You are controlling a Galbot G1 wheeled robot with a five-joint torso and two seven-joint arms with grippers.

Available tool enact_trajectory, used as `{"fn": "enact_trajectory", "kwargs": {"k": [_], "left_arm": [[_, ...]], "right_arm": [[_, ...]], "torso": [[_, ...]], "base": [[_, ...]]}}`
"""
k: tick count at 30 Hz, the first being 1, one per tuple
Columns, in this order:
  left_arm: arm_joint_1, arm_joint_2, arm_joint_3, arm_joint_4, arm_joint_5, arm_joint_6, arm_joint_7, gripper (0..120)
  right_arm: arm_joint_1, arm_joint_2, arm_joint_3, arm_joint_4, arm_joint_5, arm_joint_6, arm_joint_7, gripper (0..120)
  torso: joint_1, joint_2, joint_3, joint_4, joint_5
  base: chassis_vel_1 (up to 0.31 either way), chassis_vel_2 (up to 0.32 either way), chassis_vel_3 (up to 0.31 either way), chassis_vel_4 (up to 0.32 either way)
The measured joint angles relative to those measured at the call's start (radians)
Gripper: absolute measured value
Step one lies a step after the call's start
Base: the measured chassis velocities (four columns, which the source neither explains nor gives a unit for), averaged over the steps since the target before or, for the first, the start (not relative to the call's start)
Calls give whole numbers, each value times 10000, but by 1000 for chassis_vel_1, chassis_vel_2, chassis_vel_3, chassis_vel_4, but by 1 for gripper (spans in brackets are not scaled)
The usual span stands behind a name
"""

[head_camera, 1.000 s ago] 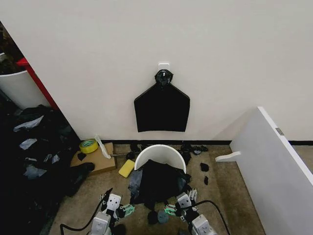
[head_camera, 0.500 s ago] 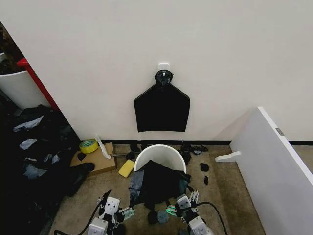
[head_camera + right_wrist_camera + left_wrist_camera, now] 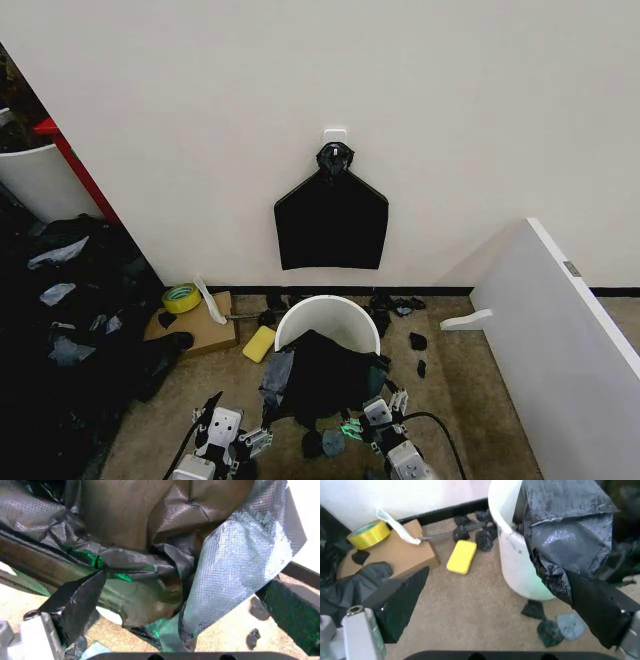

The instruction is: Place the garbage bag over the trash bin.

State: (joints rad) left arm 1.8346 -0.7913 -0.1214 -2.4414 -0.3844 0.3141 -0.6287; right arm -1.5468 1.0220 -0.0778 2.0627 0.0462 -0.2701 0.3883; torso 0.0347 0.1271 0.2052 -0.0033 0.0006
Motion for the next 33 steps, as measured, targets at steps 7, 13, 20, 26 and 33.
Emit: {"fn": "enact_trajectory", "kwargs": {"k": [7,13,20,26,33], "left_arm": [[17,-67,-87,-151,88,-312,27,100],[78,-91,-155,-269,128,-562,-8,100],[-82,-146,-214,-252,43,-1773,936,100],[-313,-281,-240,-332,29,-2087,1071,100],[-353,-371,-595,-596,147,-2133,1021,100]], "right_arm": [[3,-41,88,-8,35,6,-10,100],[21,-35,102,-81,47,20,-12,100],[50,-15,86,-166,62,28,-28,100],[9,-16,94,-178,67,41,-42,100],[5,16,71,-235,68,46,-61,100]], "torso": [[0,0,0,0,1],[0,0,0,0,1],[0,0,0,0,1],[0,0,0,0,0],[0,0,0,0,1]], "base": [[0,0,0,0],[0,0,0,0],[0,0,0,0],[0,0,0,0],[0,0,0,0]]}}
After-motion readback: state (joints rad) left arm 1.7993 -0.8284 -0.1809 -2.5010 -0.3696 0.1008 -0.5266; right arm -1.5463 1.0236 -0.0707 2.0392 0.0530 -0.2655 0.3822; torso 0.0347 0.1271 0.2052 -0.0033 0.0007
